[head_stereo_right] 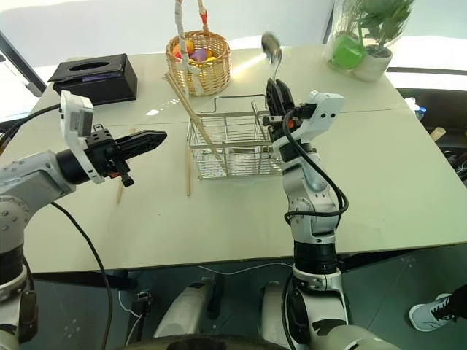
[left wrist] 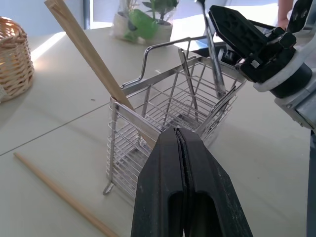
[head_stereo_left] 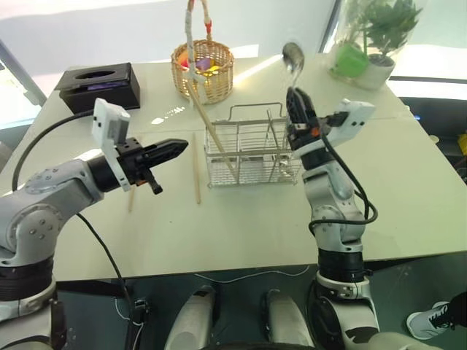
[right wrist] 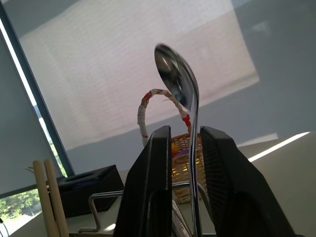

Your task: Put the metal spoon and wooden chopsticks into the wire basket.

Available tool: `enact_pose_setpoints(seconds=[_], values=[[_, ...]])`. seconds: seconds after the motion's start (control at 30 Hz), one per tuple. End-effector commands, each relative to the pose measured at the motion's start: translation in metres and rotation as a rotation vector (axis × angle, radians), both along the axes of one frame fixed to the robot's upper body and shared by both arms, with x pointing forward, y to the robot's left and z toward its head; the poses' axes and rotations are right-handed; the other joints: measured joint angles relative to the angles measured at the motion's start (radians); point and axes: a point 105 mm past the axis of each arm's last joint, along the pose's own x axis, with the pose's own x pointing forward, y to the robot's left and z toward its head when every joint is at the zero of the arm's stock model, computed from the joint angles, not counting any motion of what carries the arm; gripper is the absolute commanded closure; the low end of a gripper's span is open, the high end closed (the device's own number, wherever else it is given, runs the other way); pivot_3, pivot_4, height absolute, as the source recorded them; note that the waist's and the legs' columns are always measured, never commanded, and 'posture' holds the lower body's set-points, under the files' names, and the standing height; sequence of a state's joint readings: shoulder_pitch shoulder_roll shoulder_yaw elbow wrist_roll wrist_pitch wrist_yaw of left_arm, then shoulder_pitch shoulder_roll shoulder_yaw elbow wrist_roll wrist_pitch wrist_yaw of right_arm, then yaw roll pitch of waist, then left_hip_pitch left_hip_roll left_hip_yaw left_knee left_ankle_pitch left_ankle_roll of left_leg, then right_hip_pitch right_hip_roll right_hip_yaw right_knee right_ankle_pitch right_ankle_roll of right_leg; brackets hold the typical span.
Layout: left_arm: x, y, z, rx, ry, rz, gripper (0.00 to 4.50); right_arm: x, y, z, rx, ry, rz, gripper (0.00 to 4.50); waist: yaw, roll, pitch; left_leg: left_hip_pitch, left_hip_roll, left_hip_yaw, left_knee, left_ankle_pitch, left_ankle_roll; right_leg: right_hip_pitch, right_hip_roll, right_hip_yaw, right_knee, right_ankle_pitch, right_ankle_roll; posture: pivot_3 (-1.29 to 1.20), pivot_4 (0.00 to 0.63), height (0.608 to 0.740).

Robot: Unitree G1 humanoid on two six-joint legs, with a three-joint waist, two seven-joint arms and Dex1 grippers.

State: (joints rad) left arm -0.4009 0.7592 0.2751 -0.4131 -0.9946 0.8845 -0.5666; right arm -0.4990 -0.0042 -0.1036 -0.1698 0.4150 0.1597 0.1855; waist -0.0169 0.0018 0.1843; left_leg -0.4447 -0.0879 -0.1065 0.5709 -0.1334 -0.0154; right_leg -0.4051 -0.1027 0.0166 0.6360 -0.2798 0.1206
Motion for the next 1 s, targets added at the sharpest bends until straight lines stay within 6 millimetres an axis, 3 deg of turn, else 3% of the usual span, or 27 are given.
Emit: enact_pose_setpoints(seconds=[0.03,0.13,0.37,0.57,0.67,0.77,0.87,1.0], values=[[-0.005,0.002,0.016,-0.006,-0.068,0.001,4.50,-0.005,0.001,0.017,-0.007,-0.075,-0.004,1.61,0.000,0.000,0.000,0.000,0.000,0.000,0.000,0.000,0.000,0.000,0.000,0.000,0.000,0.000,0.000,0.00,0.150,0.740],[-0.005,0.002,0.016,-0.008,-0.067,0.002,4.50,-0.005,-0.001,0.018,-0.016,-0.077,-0.014,0.07,0.000,0.000,0.000,0.000,0.000,0.000,0.000,0.000,0.000,0.000,0.000,0.000,0.000,0.000,0.000,0.00,0.150,0.740],[-0.004,0.004,0.017,-0.022,-0.070,0.011,4.50,-0.008,-0.008,0.029,-0.053,-0.105,-0.045,0.03,0.000,0.000,0.000,0.000,0.000,0.000,0.000,0.000,0.000,0.000,0.000,0.000,0.000,0.000,0.000,0.00,0.150,0.740],[0.003,0.014,0.009,-0.031,-0.064,0.095,4.50,-0.022,-0.022,0.066,-0.127,-0.170,-0.052,0.03,0.003,0.000,0.000,0.000,0.000,0.000,0.000,0.000,0.000,0.000,0.000,0.000,0.000,0.000,0.000,0.00,0.150,0.740],[0.009,0.022,0.002,-0.043,-0.059,0.163,4.50,-0.028,-0.027,0.077,-0.161,-0.178,-0.054,0.90,0.004,-0.001,0.000,0.000,0.000,0.000,0.000,0.000,0.000,0.000,-0.001,0.000,0.000,0.000,0.000,0.00,0.150,0.740],[0.022,0.038,-0.006,-0.073,-0.057,0.296,4.50,-0.037,-0.032,0.087,-0.244,-0.169,-0.034,2.30,0.005,-0.001,0.000,0.000,0.000,0.000,0.000,0.000,0.000,0.001,-0.001,0.000,0.000,0.000,0.000,0.00,0.150,0.740],[0.037,0.053,-0.022,-0.106,-0.037,0.467,4.50,-0.047,-0.024,0.083,-0.379,-0.096,0.087,2.30,0.007,-0.001,0.000,-0.001,0.000,0.000,0.000,0.000,0.000,0.002,-0.001,0.001,0.000,0.000,0.000,0.00,0.150,0.740],[0.050,0.058,-0.059,-0.057,0.033,0.675,4.50,-0.084,-0.008,0.051,-0.611,0.067,0.416,2.30,0.014,-0.002,0.000,-0.002,0.000,0.000,0.002,0.001,0.001,0.005,-0.004,0.000,-0.002,0.000,0.000,0.00,0.150,0.740]])
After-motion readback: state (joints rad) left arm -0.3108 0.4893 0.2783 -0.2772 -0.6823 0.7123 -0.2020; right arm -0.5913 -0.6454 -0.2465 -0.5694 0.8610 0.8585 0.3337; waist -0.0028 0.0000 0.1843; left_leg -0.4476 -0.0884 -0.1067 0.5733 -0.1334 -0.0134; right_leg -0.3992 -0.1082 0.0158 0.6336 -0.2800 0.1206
